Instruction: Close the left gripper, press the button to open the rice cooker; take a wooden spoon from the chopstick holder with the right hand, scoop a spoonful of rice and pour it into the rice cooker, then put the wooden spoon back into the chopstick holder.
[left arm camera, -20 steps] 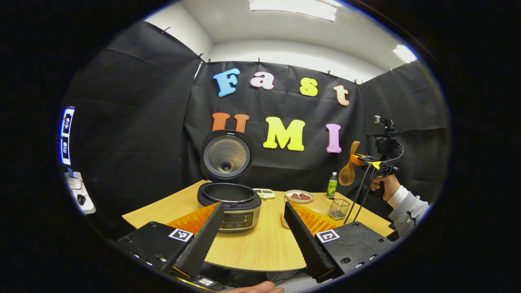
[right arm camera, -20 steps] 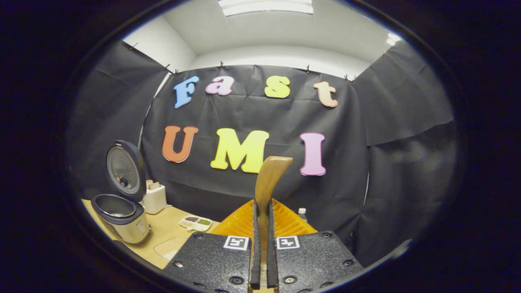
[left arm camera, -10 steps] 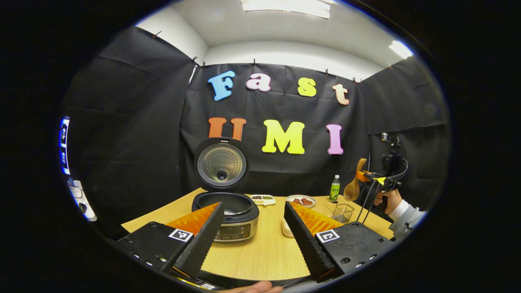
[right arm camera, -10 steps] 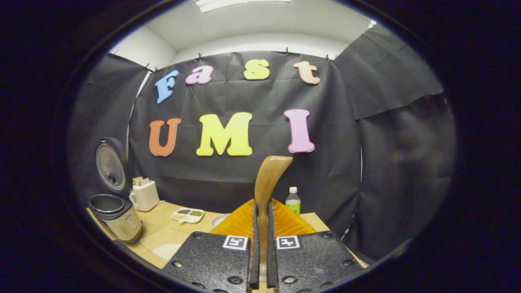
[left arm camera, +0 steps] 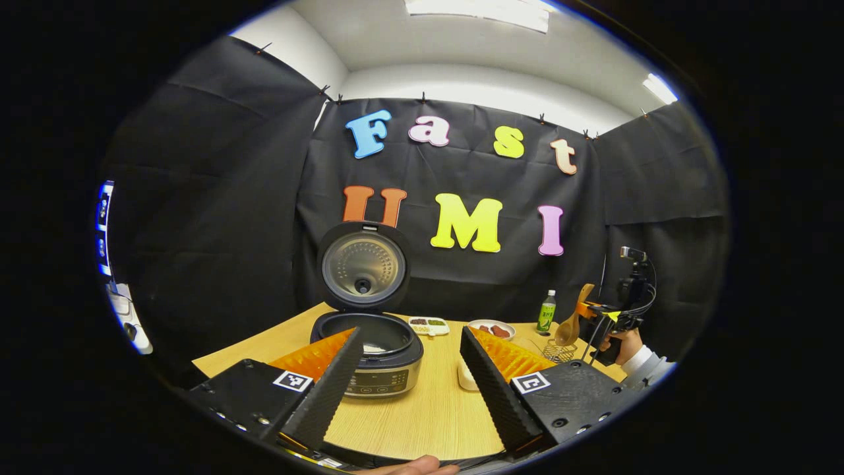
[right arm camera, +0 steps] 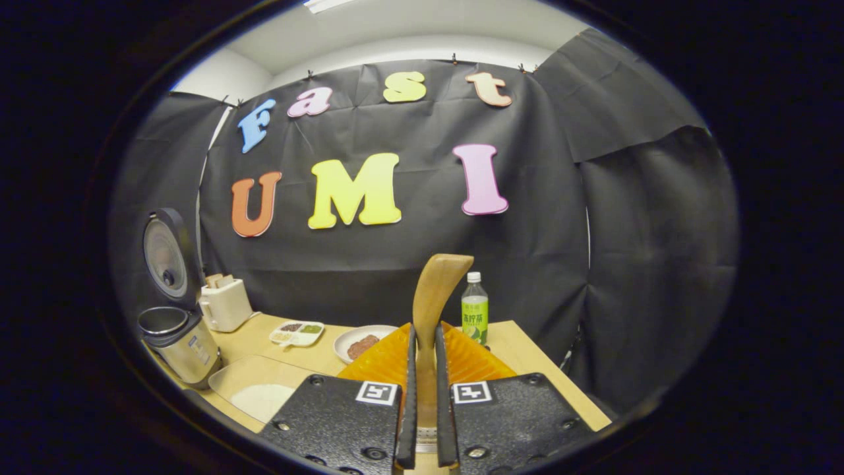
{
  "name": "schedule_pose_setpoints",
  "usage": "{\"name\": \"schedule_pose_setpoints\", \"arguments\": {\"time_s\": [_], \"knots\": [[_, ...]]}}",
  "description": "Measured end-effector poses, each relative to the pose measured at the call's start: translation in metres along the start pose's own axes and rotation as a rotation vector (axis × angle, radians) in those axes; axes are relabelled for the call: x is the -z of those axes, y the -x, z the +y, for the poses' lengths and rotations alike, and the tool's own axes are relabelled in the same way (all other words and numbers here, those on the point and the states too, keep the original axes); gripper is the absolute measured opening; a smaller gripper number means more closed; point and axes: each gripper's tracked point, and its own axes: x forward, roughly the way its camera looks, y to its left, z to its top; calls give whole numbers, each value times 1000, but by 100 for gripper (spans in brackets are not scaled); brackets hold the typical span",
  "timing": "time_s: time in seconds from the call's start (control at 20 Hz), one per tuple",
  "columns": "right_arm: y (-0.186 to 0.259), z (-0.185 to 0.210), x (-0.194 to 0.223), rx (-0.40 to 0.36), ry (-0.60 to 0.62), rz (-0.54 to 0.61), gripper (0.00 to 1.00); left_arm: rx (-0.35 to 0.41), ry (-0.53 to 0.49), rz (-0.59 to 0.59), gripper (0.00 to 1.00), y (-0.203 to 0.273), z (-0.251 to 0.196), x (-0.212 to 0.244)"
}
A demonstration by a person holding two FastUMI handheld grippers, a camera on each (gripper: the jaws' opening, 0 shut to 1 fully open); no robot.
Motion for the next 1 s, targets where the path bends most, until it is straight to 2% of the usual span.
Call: {"name": "schedule_pose_setpoints", "arguments": {"time_s": [0.05, 0.15, 0.25, 0.3, 0.45, 0.6, 1.0], "knots": [[-1, 0, 3, -2, -10, 10, 18, -5, -7, 3, 95, 0, -1, 0], [2, 5, -3, -30, -39, -1, 27, -11, -10, 6, 94, -3, -3, -1], [6, -2, -12, 2, -39, -33, 51, -5, -16, 1, 94, -3, -8, -5], [9, -5, -16, 17, -31, -44, 65, -2, -22, 0, 95, -4, -10, -6], [23, -2, -27, 25, -17, -65, 100, -6, -41, -5, 94, -16, -9, -13], [40, -5, -35, 54, -11, -73, 100, 5, -53, 41, 94, -30, -8, -10], [113, 25, -37, 19, -95, -48, 100, -4, -33, 60, 95, -78, 19, -56]]}}
